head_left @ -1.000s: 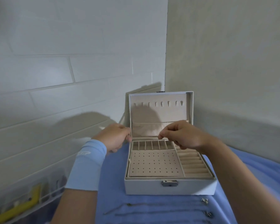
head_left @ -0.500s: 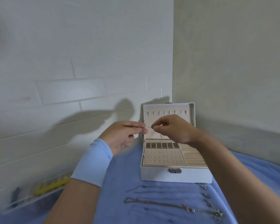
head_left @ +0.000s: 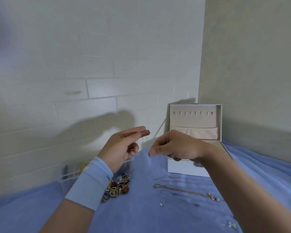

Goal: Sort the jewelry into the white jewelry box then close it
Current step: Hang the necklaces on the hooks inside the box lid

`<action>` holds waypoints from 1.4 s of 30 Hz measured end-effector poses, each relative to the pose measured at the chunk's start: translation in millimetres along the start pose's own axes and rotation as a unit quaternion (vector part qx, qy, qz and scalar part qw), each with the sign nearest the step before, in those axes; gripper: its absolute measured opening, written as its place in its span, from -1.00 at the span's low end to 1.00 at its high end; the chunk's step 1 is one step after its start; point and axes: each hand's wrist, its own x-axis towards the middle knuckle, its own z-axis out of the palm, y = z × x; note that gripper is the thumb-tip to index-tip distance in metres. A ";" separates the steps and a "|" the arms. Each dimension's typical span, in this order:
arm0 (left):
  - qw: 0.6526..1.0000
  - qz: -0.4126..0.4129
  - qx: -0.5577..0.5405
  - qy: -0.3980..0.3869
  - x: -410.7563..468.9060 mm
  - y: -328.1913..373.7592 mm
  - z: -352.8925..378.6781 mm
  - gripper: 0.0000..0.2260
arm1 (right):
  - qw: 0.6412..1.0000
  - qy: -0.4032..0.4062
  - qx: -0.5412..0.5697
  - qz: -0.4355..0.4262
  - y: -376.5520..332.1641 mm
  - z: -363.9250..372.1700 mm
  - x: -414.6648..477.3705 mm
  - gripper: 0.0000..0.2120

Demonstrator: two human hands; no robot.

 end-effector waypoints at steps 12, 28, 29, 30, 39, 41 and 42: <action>0.985 -0.067 -0.146 0.068 -0.9 -45.3 -13.4 -0.90 | 0.982 -0.110 -0.138 0.060 24.3 34.2 17.2 -0.80; 0.941 0.064 0.332 -0.003 -26.7 -44.0 -26.7 -0.93 | 0.996 -0.031 -0.023 0.077 43.7 33.3 30.3 -0.84; 0.913 0.100 0.396 0.000 -25.4 -43.9 -29.6 -0.92 | 0.996 -0.025 -0.039 0.079 44.4 33.4 31.0 -0.85; 0.889 0.131 0.439 0.001 -24.6 -43.3 -32.0 -0.90 | 0.996 -0.025 -0.036 0.077 45.2 33.9 31.3 -0.85; 0.827 0.243 0.504 -0.049 -17.1 -33.7 -27.4 -0.92 | 0.985 -0.107 0.124 0.057 37.4 47.4 31.3 -0.79; 0.841 0.208 0.495 -0.063 -12.2 -32.0 -22.8 -0.94 | 0.986 -0.103 0.119 0.060 37.1 47.5 31.4 -0.80; 0.847 0.189 0.492 -0.071 -10.1 -30.5 -20.7 -0.93 | 0.987 -0.093 0.112 0.065 37.3 46.8 31.5 -0.80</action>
